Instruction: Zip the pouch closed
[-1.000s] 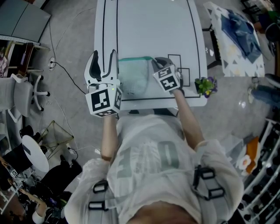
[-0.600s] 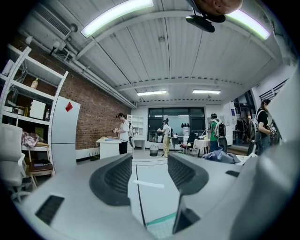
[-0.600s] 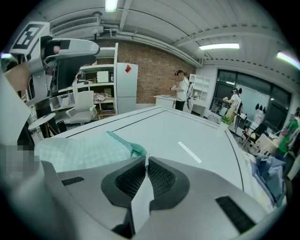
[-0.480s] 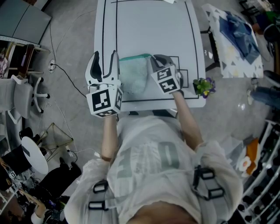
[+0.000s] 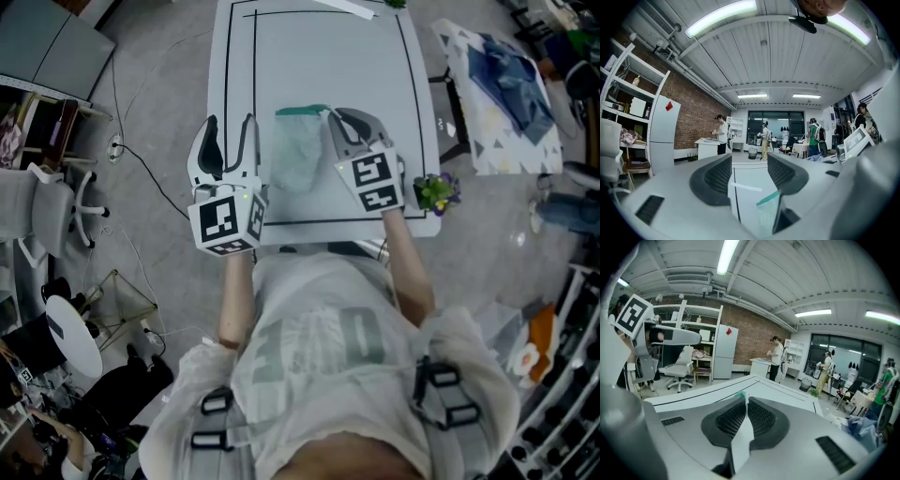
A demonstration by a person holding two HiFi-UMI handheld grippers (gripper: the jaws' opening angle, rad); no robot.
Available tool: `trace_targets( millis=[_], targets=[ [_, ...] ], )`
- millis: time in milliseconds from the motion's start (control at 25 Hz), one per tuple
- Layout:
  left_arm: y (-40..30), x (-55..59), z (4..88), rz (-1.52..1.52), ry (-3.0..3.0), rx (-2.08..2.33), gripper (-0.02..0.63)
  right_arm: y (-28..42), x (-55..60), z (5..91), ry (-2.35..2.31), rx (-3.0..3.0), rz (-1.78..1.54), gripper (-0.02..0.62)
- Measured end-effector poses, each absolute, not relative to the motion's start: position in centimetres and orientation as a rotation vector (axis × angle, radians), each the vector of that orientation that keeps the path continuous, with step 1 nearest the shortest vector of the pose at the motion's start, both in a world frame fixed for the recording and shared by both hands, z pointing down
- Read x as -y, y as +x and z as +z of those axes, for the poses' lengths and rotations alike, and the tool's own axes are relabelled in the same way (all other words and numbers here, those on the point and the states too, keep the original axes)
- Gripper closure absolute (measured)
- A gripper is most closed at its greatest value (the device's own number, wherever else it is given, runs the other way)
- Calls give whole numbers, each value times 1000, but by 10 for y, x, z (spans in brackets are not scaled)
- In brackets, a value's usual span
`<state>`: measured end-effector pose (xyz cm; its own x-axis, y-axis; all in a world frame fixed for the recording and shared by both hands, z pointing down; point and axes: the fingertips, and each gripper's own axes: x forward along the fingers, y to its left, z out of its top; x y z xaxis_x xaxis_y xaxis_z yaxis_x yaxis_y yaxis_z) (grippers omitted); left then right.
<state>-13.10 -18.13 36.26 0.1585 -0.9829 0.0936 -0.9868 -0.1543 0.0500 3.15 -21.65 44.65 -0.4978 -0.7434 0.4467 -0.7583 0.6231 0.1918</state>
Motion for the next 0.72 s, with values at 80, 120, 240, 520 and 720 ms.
trace_targets(
  millis=[80,120,240,520,720],
  targets=[
    [-132,181,359,53,2318,1981,387,31,217,430,1198,2388,14,574],
    [-131,180,356,49,2322,1983,386,31,218,422,1210,2407,12,574],
    [-127,180,350,31,2338,1984,387,33,217,404,1255,2454,-2,574],
    [-115,176,342,-3,2376,1943,387,31,209,373,1302,2489,-157,574],
    [-103,174,337,-9,2412,1902,387,31,199,352,1368,2514,-272,574]
  ],
)
